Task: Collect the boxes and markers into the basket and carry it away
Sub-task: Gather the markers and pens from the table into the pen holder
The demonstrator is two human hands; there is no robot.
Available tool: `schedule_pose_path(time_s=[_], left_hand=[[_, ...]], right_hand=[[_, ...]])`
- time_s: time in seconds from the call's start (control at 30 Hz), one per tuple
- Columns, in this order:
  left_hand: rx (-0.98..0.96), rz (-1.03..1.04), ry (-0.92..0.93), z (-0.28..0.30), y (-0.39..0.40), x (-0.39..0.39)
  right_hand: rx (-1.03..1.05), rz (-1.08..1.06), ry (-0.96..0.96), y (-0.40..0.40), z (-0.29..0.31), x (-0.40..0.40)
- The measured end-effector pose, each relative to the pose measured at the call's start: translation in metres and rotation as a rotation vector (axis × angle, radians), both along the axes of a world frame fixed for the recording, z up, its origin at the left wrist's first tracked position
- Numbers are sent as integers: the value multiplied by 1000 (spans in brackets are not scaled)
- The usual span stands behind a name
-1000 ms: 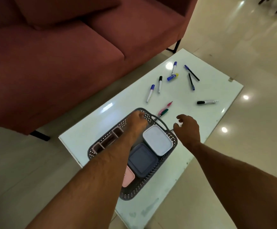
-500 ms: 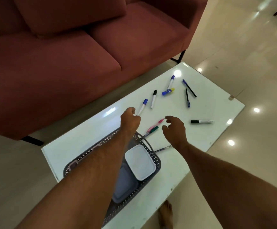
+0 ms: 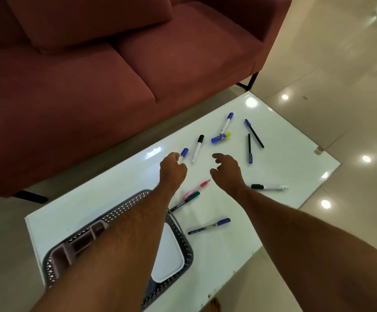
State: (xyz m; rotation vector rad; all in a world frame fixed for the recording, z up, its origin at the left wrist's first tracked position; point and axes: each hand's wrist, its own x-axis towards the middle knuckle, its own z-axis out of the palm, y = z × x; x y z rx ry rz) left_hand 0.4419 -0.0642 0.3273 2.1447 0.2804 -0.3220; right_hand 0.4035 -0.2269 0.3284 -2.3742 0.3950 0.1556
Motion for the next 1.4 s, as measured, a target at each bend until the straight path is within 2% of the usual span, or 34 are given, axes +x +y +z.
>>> schedule_pose_path(time_s=[0.33,0.57,0.8,0.93,1.2,1.3,1.4], left_hand=[[221,31,-45,-48,-18,30],[309,26,-23,-80,-26,52],[491,-50,-67,-99,-30,63],[481,-73,-66,-102,-31,64],[361,-52,-40,-102,-31,61],[310,-2,-19,-99,-28,63],[231,82,-9,-94,-25,64]], right_hand=[[-103,246,195,-7,-39,66],[-230,440,191,-6,-66,92],[-487,656,121,-3,-82,108],[-432,604,102,1,-86,111],[-247,320,106,13,-79,112],[-210,231,93,16,-75,110],[-75,96,104,18,-66,109]])
